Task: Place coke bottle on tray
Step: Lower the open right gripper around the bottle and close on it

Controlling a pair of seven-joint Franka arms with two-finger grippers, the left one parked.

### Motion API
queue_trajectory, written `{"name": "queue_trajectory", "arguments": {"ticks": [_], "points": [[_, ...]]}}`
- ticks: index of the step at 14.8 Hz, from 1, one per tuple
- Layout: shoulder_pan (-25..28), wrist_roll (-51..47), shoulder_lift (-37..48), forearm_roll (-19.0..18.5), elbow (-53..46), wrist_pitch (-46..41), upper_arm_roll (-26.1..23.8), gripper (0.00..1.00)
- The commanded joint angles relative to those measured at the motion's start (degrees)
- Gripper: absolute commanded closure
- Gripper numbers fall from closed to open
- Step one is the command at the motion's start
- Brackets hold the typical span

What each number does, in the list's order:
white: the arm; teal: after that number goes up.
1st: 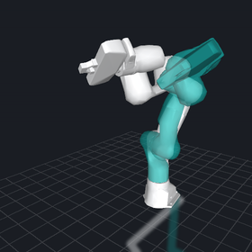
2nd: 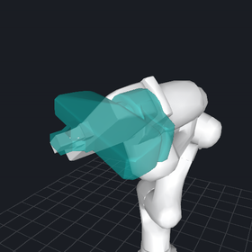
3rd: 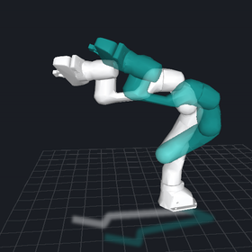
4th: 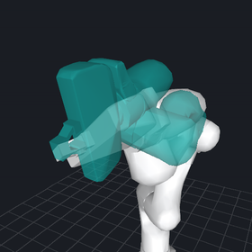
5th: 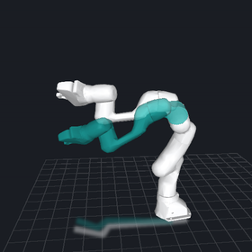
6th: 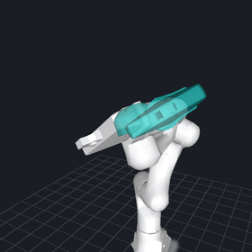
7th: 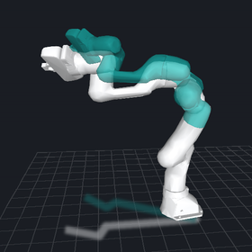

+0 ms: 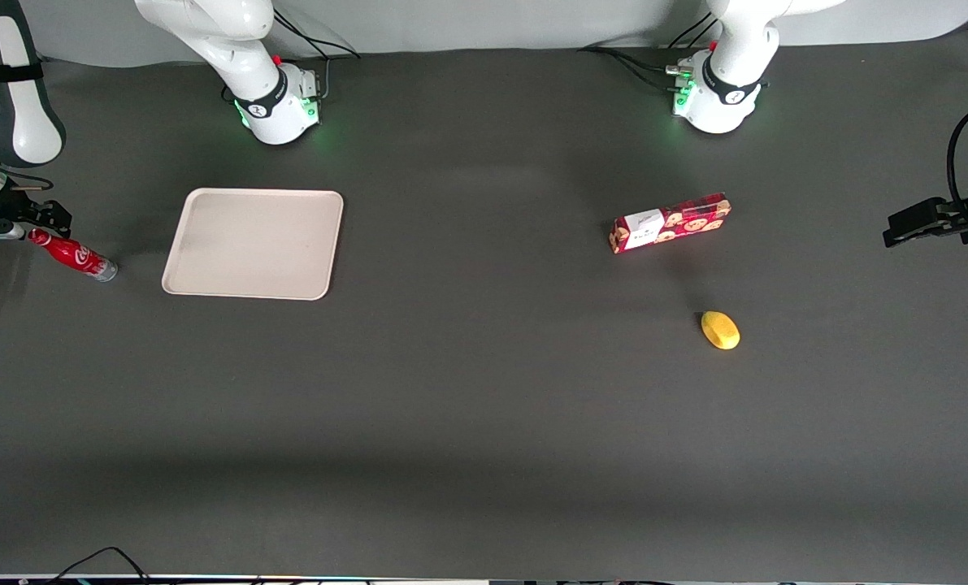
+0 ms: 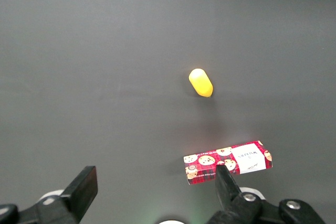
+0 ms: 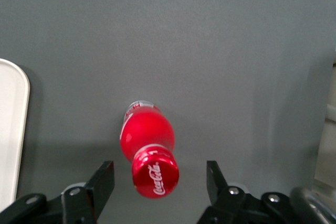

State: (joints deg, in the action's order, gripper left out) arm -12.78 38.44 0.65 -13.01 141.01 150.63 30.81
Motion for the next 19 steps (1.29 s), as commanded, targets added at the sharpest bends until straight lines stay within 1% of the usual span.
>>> {"name": "queue_trajectory", "arguments": {"ticks": [1, 3, 13, 14, 15, 16, 18, 19], "points": [[-0.7, 1.0, -1.2, 3.6, -1.0, 0.7, -2.2, 0.32], [-1.2, 1.1, -1.4, 4.3, -1.7, 0.6, -3.3, 0.32], [-2.9, 4.0, -3.2, 4.6, -2.8, 0.7, -3.3, 0.33], [-2.9, 3.9, -3.4, 4.6, -2.9, 0.7, -3.4, 0.48], [-2.9, 3.8, -3.5, 4.8, -2.9, 0.7, -3.4, 0.57], [-2.9, 3.8, -3.5, 6.1, -2.9, 0.6, -3.5, 0.64], [-2.9, 3.8, -3.6, 8.3, -3.0, 0.6, -5.0, 0.69], [-2.9, 3.8, -3.7, 8.7, -3.1, 0.6, -5.2, 0.76]]}}
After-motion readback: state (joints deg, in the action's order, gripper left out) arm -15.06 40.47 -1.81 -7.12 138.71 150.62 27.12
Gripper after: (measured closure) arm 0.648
